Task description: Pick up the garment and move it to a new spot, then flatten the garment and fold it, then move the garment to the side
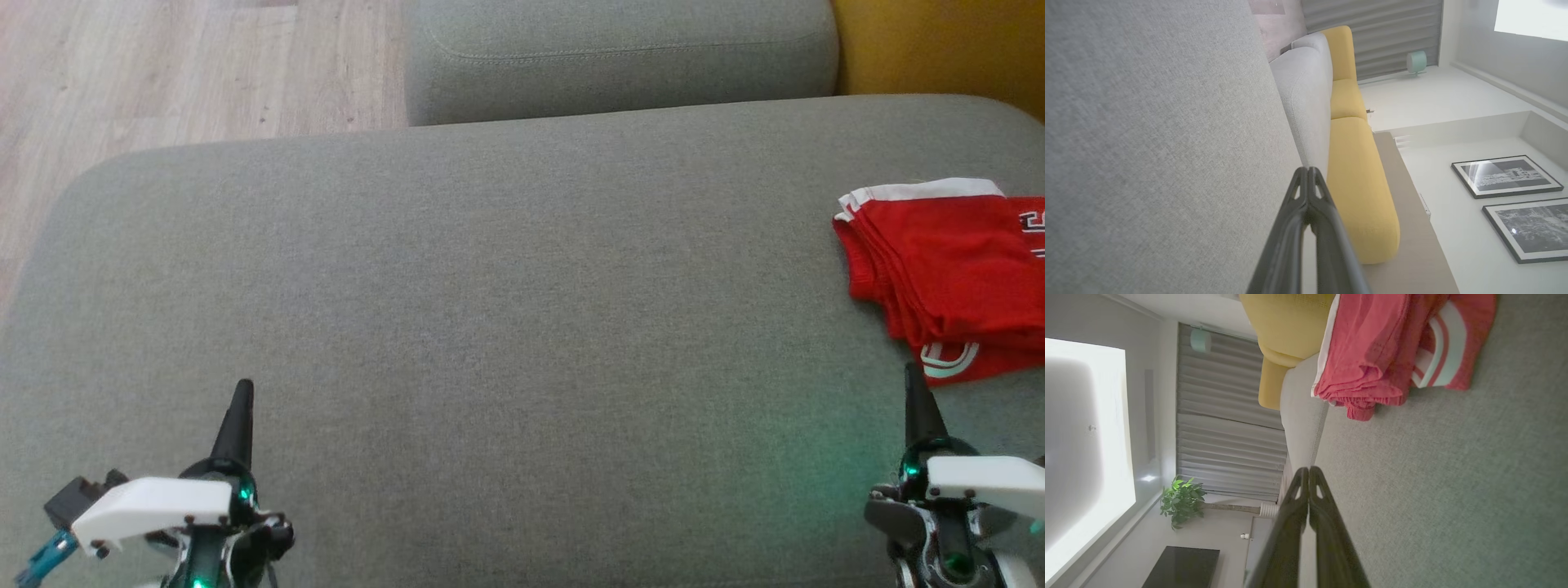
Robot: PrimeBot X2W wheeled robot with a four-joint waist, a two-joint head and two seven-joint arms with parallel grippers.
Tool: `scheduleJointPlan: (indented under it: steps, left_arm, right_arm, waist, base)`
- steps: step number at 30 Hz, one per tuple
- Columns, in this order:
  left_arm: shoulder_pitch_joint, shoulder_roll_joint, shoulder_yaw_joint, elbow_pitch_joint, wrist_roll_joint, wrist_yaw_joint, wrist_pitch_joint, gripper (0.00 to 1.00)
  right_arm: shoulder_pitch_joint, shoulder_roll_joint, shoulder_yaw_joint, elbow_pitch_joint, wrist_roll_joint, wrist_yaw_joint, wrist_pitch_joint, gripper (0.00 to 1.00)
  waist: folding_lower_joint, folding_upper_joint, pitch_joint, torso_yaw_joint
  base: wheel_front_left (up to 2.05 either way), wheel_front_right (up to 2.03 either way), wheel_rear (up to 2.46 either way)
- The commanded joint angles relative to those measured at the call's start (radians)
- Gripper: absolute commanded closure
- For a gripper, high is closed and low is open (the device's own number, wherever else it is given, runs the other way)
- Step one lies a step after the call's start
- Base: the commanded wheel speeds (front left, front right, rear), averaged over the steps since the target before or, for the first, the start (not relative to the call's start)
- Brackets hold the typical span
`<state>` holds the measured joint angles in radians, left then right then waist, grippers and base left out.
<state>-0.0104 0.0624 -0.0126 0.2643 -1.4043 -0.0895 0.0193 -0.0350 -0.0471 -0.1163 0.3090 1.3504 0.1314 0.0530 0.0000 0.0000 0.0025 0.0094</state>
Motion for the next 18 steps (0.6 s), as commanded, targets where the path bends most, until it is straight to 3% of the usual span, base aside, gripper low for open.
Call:
scheduleJointPlan:
  steps: [1, 18]
  left_arm:
    - [-0.062, 0.017, 0.046, -0.027, -0.037, -0.013, 0.012, 1.00]
    - [-0.093, 0.015, 0.086, -0.021, -0.223, -0.039, 0.061, 1.00]
  right_arm:
    - [-0.056, -0.006, 0.012, -0.042, 0.042, -0.001, 0.012, 1.00]
    - [-0.072, -0.003, 0.003, -0.063, 0.244, -0.001, 0.057, 1.00]
  waist:
    - [0.0000, 0.0000, 0.000, -0.001]
    - [0.0000, 0.0000, 0.001, -0.009]
  base:
    - [0.00, 0.00, 0.00]
    - [0.00, 0.00, 0.00]
